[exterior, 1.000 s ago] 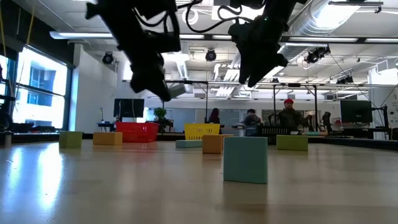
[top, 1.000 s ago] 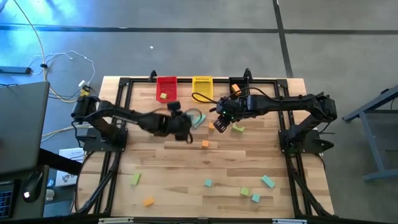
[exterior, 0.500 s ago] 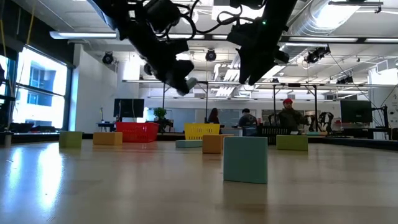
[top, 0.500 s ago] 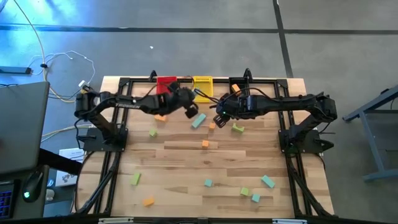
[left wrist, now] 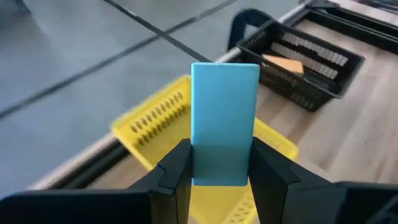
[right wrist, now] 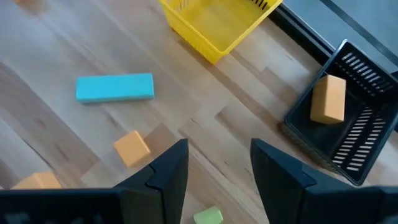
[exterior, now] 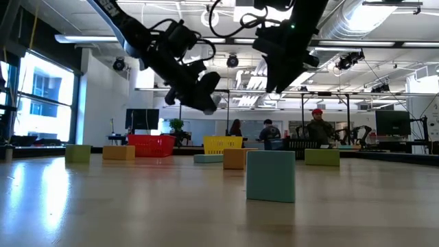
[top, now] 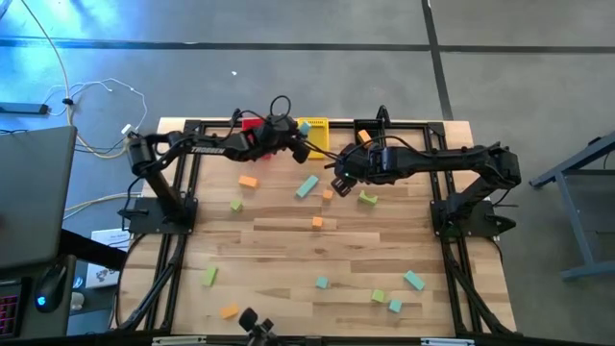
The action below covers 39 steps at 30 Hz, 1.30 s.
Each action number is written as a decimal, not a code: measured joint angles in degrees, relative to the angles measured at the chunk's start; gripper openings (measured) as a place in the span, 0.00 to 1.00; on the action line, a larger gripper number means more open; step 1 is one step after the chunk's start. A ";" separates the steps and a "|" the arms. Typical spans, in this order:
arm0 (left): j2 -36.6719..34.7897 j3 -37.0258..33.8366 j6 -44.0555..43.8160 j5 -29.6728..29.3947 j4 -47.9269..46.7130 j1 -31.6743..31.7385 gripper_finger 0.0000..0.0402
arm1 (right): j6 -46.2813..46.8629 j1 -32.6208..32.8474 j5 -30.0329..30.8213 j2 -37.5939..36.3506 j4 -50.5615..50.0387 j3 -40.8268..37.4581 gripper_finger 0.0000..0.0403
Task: Sort & place blocks by color
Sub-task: Put the blue block into the yellow basket, then put the orange block into the black basket
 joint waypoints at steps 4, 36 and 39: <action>3.05 -0.02 -0.89 0.96 2.96 0.47 0.25 | -0.31 0.11 -0.83 0.00 -0.68 0.00 0.40; 7.69 -0.04 3.37 4.29 5.45 1.53 0.42 | 9.85 6.84 0.67 0.00 -0.44 0.00 0.40; 7.37 -0.04 4.73 4.26 5.28 1.63 0.47 | 9.85 7.12 -0.31 0.00 -0.81 0.00 0.40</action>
